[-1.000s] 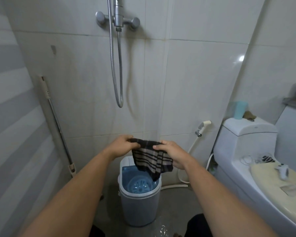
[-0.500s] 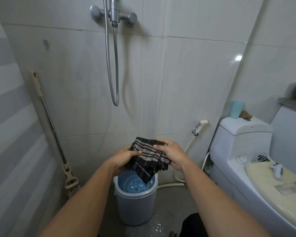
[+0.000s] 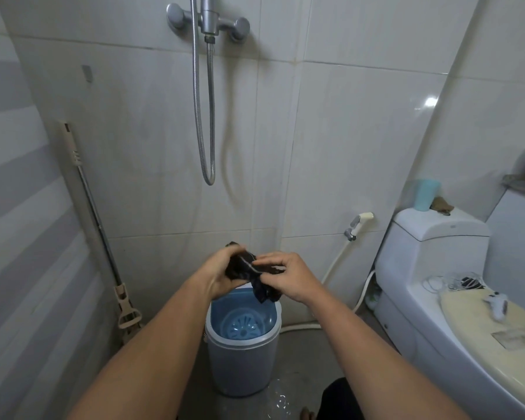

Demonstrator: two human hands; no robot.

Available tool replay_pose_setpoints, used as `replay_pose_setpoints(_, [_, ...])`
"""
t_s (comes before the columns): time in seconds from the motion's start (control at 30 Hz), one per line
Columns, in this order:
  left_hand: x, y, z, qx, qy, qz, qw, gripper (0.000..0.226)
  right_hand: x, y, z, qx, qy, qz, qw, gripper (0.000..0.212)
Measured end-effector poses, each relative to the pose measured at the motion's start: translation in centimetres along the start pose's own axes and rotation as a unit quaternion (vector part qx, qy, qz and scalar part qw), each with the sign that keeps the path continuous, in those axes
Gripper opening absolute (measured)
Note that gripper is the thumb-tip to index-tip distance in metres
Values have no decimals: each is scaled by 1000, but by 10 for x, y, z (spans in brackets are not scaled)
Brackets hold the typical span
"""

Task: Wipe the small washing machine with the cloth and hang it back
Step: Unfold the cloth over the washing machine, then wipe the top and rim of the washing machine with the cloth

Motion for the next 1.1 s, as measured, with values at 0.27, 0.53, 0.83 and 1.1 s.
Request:
replay_pose_setpoints(0.27, [-1,6,3,57,17,-39,997,34,10,-19,12,-47,18,18,999,54])
replay_pose_setpoints(0.53, [13,23,-5,142,25,68,987,24,17,-43,43,-33,0,74,997,51])
replay_pose_setpoints(0.83, [57,45,-13,148,63,90,983,26,35,-73,80,-13,-21,60,998,61])
replay_pose_setpoints(1.1, [88,93,-16,246,152,67,955,14,66,-105,129,7,-81,44,996,51])
Point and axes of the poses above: each hand's wrist, its own x-axis towards the middle knuckle, its own y-axis out of the back of the hand, z = x × y, the point moved 4 cm from there along x, towards the middle knuckle, and after that the axes turned 13 degrees about -z, right-handed, at the moved point
